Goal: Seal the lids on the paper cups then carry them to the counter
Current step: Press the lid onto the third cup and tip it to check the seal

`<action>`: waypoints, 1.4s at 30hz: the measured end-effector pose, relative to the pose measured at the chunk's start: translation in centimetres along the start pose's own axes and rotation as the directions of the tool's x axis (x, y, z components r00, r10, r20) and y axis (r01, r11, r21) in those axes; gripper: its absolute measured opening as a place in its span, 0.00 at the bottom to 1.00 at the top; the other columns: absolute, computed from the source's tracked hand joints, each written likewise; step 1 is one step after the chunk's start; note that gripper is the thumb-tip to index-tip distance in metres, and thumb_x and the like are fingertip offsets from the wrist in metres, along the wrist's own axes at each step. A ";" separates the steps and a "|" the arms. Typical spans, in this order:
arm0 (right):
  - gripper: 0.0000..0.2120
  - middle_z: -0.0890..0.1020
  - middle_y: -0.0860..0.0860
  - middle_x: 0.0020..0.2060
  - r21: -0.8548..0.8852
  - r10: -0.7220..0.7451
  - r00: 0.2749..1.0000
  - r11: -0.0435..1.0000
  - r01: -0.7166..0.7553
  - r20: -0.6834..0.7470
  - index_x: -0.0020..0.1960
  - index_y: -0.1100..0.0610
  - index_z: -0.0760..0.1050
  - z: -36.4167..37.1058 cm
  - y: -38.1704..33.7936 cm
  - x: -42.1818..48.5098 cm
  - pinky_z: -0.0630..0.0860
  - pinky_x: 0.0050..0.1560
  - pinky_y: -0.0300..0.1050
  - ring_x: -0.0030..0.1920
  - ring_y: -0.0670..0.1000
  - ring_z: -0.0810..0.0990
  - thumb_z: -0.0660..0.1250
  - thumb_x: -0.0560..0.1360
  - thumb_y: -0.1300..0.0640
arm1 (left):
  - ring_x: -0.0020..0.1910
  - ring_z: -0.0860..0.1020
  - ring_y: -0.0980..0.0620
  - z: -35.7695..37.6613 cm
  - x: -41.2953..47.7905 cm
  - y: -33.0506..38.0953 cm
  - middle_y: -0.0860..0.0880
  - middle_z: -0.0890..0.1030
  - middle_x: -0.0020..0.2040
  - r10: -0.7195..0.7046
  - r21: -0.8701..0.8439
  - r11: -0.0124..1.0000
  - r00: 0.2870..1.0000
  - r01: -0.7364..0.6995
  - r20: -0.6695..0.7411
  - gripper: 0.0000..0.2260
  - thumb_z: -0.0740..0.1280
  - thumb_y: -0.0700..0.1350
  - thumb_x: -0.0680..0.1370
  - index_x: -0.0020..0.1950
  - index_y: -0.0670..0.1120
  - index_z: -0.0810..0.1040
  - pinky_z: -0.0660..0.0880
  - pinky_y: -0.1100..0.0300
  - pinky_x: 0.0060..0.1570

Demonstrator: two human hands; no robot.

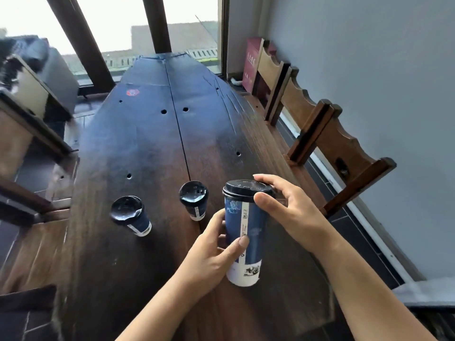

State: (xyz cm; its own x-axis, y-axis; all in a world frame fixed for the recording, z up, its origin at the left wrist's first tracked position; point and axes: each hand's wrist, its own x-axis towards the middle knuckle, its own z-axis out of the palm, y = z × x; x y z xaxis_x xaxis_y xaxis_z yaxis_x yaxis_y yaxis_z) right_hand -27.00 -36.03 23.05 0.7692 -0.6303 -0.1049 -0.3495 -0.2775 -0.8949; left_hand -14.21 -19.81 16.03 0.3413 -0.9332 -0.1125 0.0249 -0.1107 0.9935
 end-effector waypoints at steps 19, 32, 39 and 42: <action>0.30 0.86 0.42 0.53 0.070 -0.058 0.995 0.996 0.053 0.078 0.60 0.38 0.78 3.0 -6.8 1.8 0.84 0.55 0.60 0.56 0.46 0.85 0.61 0.67 0.21 | 0.58 0.83 0.43 -4.6 -5.5 3.9 0.49 0.79 0.66 0.141 -0.051 0.989 0.990 -0.140 0.017 0.36 0.75 0.52 0.75 0.78 0.64 0.60 0.81 0.44 0.56; 0.31 0.86 0.45 0.55 0.091 -0.003 0.994 0.996 -0.007 0.111 0.61 0.40 0.77 2.2 -4.8 2.4 0.83 0.57 0.60 0.57 0.49 0.85 0.62 0.68 0.22 | 0.58 0.83 0.47 -3.9 -4.2 2.9 0.52 0.79 0.65 0.112 -0.020 0.994 0.993 -0.112 0.029 0.36 0.76 0.55 0.75 0.78 0.65 0.60 0.82 0.47 0.55; 0.31 0.86 0.48 0.54 0.063 0.002 0.988 0.998 -0.012 0.155 0.63 0.48 0.78 0.5 -2.1 2.6 0.84 0.55 0.57 0.56 0.49 0.85 0.61 0.71 0.28 | 0.54 0.84 0.45 -2.0 -2.5 1.6 0.51 0.81 0.62 0.035 0.024 0.999 0.999 -0.035 -0.024 0.31 0.74 0.59 0.73 0.73 0.66 0.65 0.82 0.44 0.56; 0.37 0.85 0.47 0.56 0.000 0.003 0.981 1.000 -0.003 0.192 0.67 0.49 0.76 -0.5 -0.1 2.7 0.85 0.46 0.46 0.55 0.46 0.85 0.61 0.68 0.26 | 0.54 0.84 0.40 -0.2 -1.6 0.1 0.49 0.83 0.60 -0.008 0.024 1.000 0.998 0.010 -0.070 0.26 0.73 0.59 0.74 0.70 0.63 0.68 0.81 0.41 0.57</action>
State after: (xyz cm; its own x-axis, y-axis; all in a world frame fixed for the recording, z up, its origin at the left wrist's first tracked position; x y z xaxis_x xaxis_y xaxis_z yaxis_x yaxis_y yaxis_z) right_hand -25.10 -38.05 23.09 0.8566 -0.4803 -0.1885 -0.3517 -0.2763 -0.8944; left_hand -14.52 -18.27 16.32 0.4061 -0.9060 -0.1191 0.0052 -0.1281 0.9918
